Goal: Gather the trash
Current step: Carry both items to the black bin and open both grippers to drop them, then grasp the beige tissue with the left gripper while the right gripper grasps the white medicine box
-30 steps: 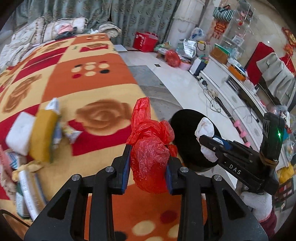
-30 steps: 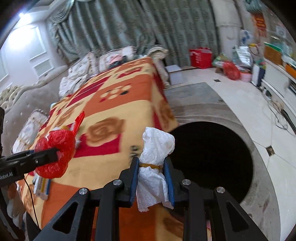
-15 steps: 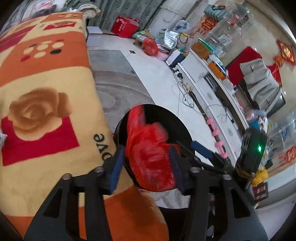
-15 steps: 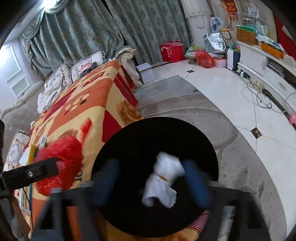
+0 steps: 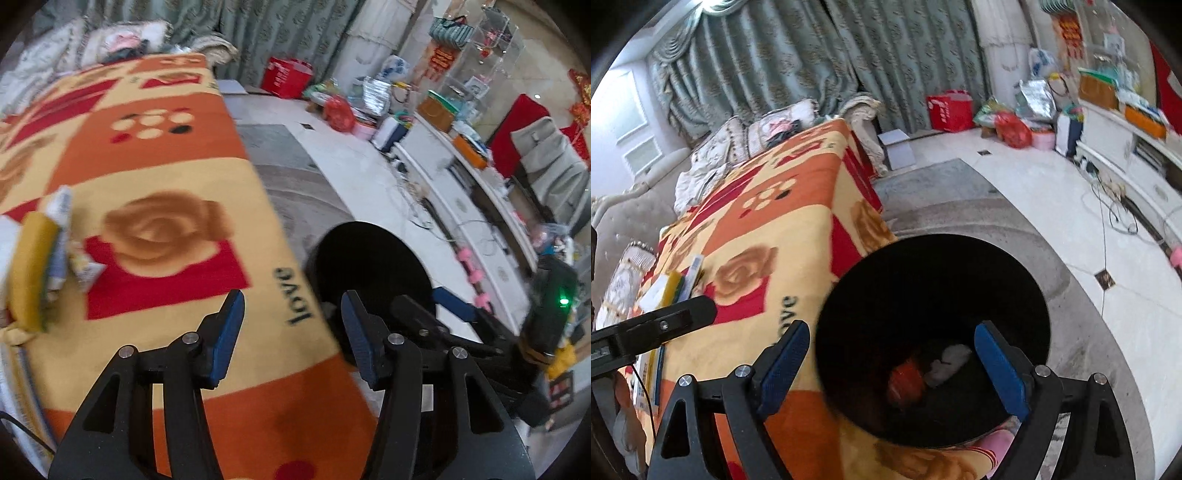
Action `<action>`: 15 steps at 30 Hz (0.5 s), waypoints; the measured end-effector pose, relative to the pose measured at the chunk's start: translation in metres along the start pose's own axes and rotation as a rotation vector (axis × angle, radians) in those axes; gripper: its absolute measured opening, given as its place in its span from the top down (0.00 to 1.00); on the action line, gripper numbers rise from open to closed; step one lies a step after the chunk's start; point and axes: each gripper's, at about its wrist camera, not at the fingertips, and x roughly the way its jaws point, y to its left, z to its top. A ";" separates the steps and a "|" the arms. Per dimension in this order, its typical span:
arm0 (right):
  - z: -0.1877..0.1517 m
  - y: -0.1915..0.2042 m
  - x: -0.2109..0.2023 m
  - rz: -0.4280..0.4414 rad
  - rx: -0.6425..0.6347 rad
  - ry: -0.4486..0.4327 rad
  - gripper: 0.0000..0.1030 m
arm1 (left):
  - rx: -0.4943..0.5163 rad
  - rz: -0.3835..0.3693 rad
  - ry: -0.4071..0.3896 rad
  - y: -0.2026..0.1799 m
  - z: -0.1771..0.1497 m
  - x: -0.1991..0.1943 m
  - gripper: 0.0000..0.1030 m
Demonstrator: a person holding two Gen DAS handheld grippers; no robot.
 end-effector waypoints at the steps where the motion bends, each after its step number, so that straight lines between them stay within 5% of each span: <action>1: 0.000 0.006 -0.001 0.001 -0.011 -0.004 0.13 | 0.000 0.017 -0.004 0.003 -0.002 -0.002 0.48; 15: -0.012 0.091 -0.007 0.057 -0.137 -0.008 0.13 | -0.035 0.186 -0.091 0.060 -0.029 -0.056 0.48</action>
